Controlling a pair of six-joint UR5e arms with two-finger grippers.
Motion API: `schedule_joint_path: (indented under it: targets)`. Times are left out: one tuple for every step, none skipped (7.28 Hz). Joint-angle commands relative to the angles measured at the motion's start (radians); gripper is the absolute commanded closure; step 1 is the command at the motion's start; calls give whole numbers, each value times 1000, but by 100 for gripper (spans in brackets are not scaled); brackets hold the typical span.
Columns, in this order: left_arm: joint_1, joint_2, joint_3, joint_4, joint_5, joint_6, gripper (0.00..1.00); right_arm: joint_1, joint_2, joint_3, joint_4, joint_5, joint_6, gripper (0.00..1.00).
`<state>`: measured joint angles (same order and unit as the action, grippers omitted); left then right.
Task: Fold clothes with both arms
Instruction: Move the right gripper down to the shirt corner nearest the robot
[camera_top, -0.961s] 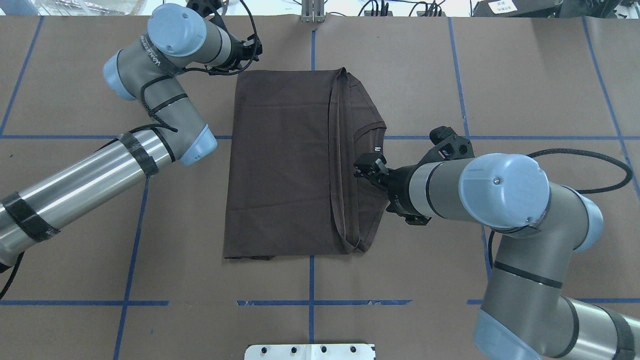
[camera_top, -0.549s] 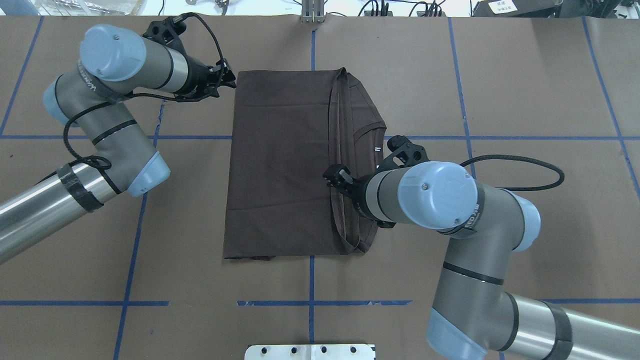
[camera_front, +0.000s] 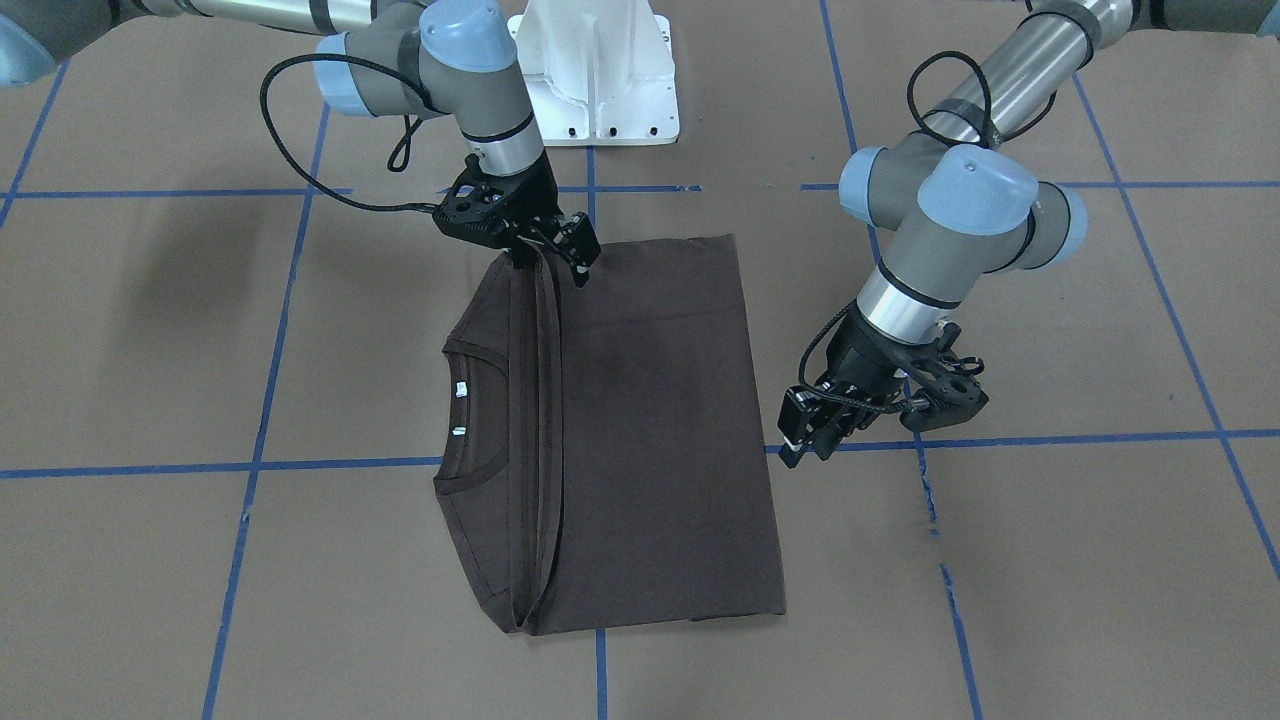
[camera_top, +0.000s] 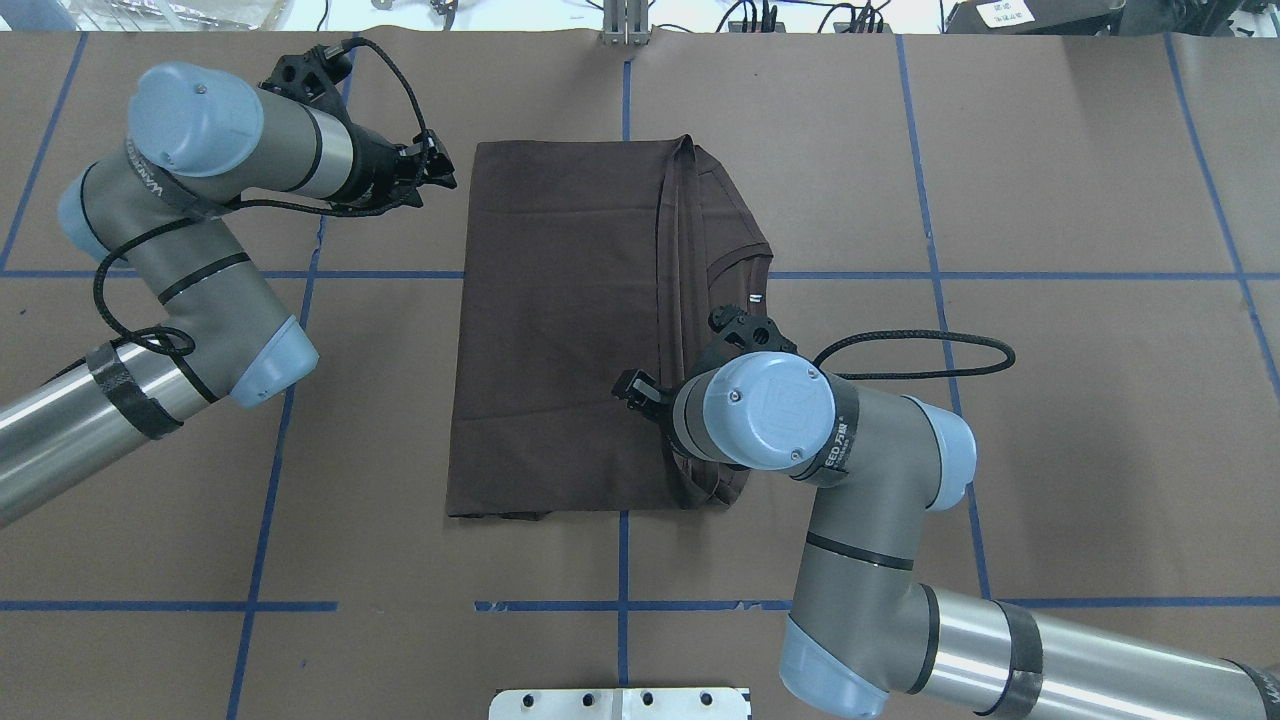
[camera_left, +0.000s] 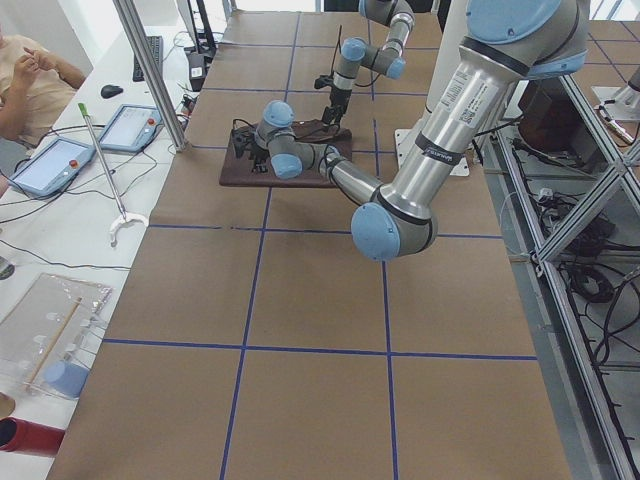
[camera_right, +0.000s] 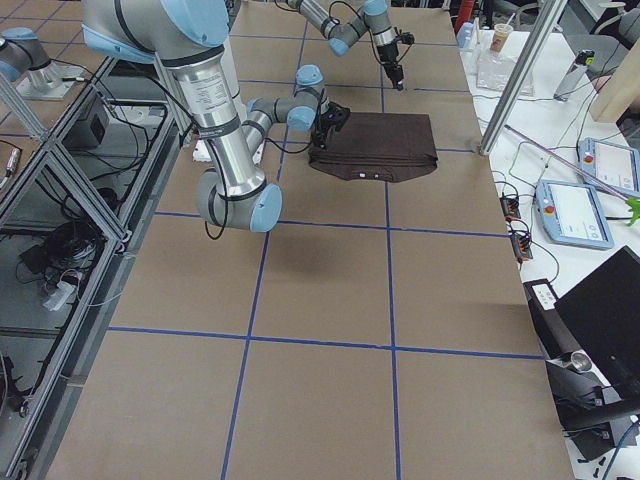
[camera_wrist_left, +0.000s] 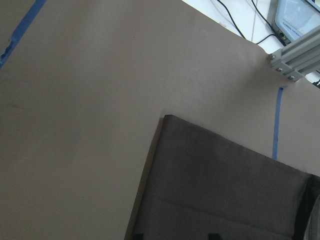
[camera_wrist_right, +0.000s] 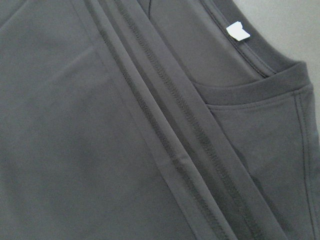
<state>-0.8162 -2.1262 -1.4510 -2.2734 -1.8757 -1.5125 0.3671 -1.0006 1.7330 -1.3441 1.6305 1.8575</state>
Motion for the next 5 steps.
schedule_joint_path:
  targets:
    - [2,2,4,0,3,0,47,-11,8,-10,-94,3,-78,0]
    - [3,2,4,0,3,0,46,-26,8,-9,-146,2,-151,1]
    - [5,2,6,0,4,-2,46,-31,8,-6,-199,8,-240,2]
    - [3,2,6,0,4,0,46,-42,23,-9,-223,9,-277,2]
    - [3,2,6,0,4,0,46,-48,22,-10,-237,11,-281,2]
